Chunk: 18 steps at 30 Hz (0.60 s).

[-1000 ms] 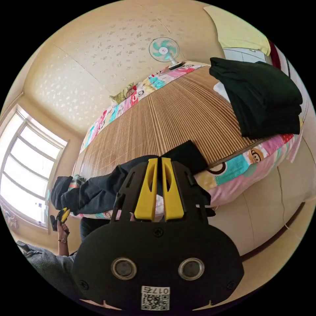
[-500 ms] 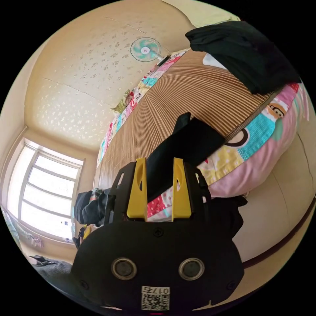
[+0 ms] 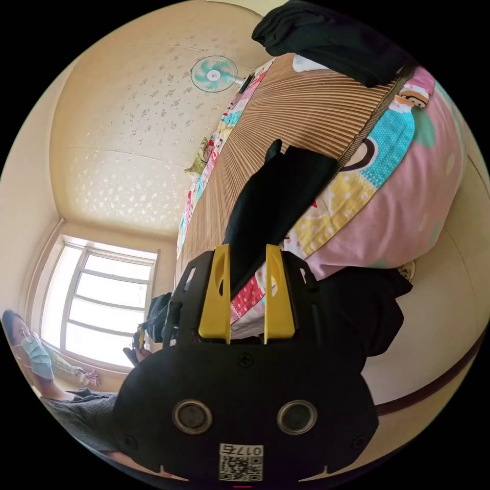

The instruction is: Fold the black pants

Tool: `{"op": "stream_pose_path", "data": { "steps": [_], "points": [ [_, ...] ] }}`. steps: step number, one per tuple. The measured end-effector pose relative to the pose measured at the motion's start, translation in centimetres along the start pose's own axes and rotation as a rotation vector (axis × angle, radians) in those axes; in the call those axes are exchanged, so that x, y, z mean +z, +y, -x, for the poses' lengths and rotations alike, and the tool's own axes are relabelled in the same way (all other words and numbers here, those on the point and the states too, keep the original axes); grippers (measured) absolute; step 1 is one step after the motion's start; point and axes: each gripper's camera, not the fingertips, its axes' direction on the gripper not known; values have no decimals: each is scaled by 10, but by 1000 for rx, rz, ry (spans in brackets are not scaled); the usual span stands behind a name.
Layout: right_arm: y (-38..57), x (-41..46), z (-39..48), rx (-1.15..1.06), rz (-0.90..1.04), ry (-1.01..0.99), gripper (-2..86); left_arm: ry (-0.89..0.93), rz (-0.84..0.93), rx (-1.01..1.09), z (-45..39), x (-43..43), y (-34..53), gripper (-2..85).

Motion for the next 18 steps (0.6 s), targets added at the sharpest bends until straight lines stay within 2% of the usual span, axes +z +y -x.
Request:
{"op": "stream_pose_path", "data": {
  "steps": [2, 5, 9, 12, 14, 18],
  "points": [
    [-2, 3, -8, 45, 32, -3, 116, 56, -93, -41, 23, -16, -14, 7],
    [1, 5, -14, 77, 31, -32, 122, 88, -209, -300, 90, -30, -5, 1],
    [4, 17, -19, 98, 76, -51, 122, 30, -152, -548, 141, -11, 32, -2],
    [5, 19, -19, 97, 60, -71, 121, 60, -177, -589, 148, -8, 57, -4],
    [4, 8, -15, 91, -38, -80, 121, 68, -192, -595, 151, -13, 66, -6],
    [-12, 5, -18, 96, -92, -128, 119, 26, -171, -601, 151, -23, 72, -9]
  ]
}}
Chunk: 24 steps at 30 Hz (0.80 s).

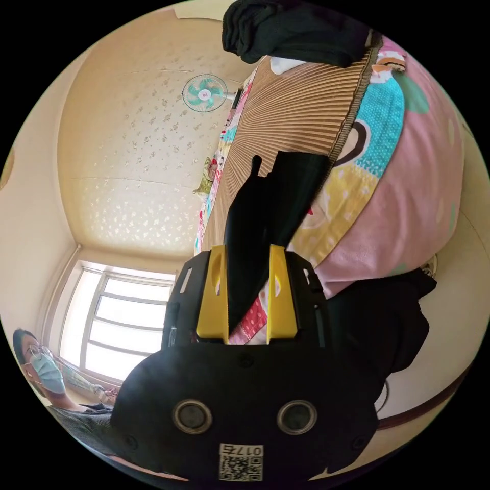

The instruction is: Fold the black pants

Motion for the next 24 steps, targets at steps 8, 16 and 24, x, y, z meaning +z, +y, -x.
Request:
{"op": "stream_pose_path", "data": {
  "steps": [8, 16, 24],
  "points": [
    [-32, 53, 33, -120, 82, -61, 54, 43, 19, 12, -1, -7, 9, -10],
    [-34, 200, 110, -370, 555, 123, 113, 41, 56, 14, -7, 3, 30, -9],
    [-33, 181, 103, -309, 273, 157, 116, 18, 32, 24, -15, -14, 37, -10]
  ]
}}
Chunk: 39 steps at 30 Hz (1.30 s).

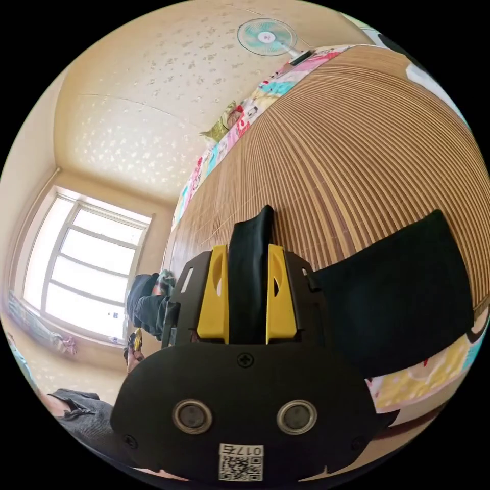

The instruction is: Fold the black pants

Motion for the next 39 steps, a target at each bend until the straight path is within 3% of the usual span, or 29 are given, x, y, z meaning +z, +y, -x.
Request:
{"op": "stream_pose_path", "data": {
  "steps": [3, 7, 8, 11, 14, 17, 19, 22, 25, 27, 29, 32, 34, 37, 39],
  "points": [
    [-17, 23, -6, -3, 77, 39, 120, -14, 4, 5, -3, 2, 0, -10],
    [-40, 68, 12, -127, 228, 184, 44, 9, 7, 0, -6, 12, 3, -9],
    [-44, 69, 19, -165, 248, 142, 34, 15, 8, -3, -8, 14, 4, -9],
    [-36, 12, 44, -198, 46, 24, 22, 32, 7, 9, -13, 16, 6, -8],
    [8, -81, 65, -209, -264, 130, 17, 3, 9, 32, -18, 12, 10, -4],
    [50, -135, 41, -111, -401, 268, 16, 38, 15, 56, -21, 15, 16, 12],
    [62, -142, 2, 9, -364, 304, 15, -2, 32, 75, -25, 22, 18, 31],
    [71, -135, -62, 136, -226, 177, 14, -23, 53, 84, -29, 37, 20, 49],
    [73, -144, -80, 146, -234, -58, 15, 0, 83, 43, -26, 53, 20, 69],
    [64, -158, -62, 38, -265, -118, 15, -7, 93, 35, -26, 61, 22, 70],
    [44, -178, -26, -224, -265, -242, 16, -7, 105, 31, -27, 66, 23, 69],
    [35, -198, -21, -333, -288, -394, 16, 8, 111, 30, -28, 71, 27, 67],
    [36, -199, -44, -277, -283, -352, 17, 11, 111, 31, -28, 72, 30, 67],
    [35, -176, -122, 134, -150, -121, 20, -16, 112, 6, -23, 73, 35, 69],
    [39, -167, -157, 279, -107, -121, 22, -36, 119, -17, -19, 74, 36, 89]
  ]
}}
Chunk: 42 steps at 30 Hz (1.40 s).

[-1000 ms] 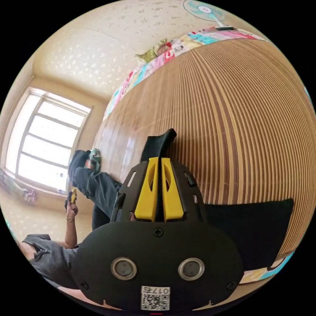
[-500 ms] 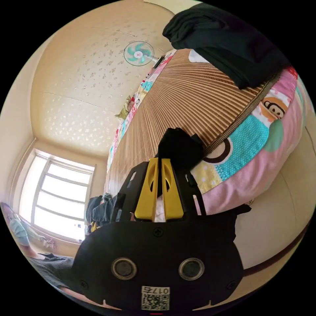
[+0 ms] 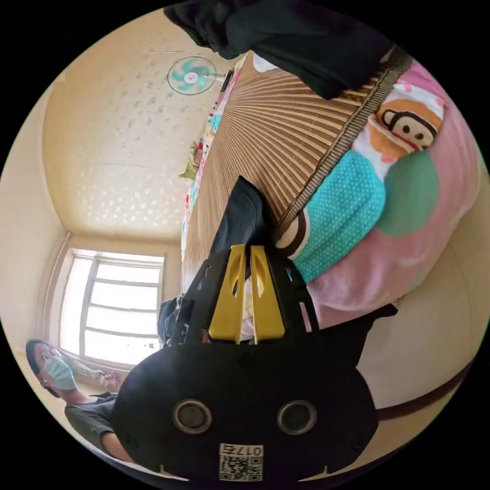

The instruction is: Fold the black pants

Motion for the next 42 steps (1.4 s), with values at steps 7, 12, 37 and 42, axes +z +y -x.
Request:
{"op": "stream_pose_path", "data": {
  "steps": [7, 12, 37, 42],
  "points": [
    [15, -31, -7, 1, -189, -183, 30, -155, -154, 74, -31, -19, 4, 116],
    [4, -17, -8, 4, -101, -211, 37, -299, -240, 208, -67, -24, -13, 181],
    [-13, 69, 7, -115, 172, -267, 25, -363, 6, 74, -52, 57, -28, 80],
    [-22, 70, -1, -114, 208, -273, 31, -222, 110, 185, -49, 47, -48, 43]
  ]
}}
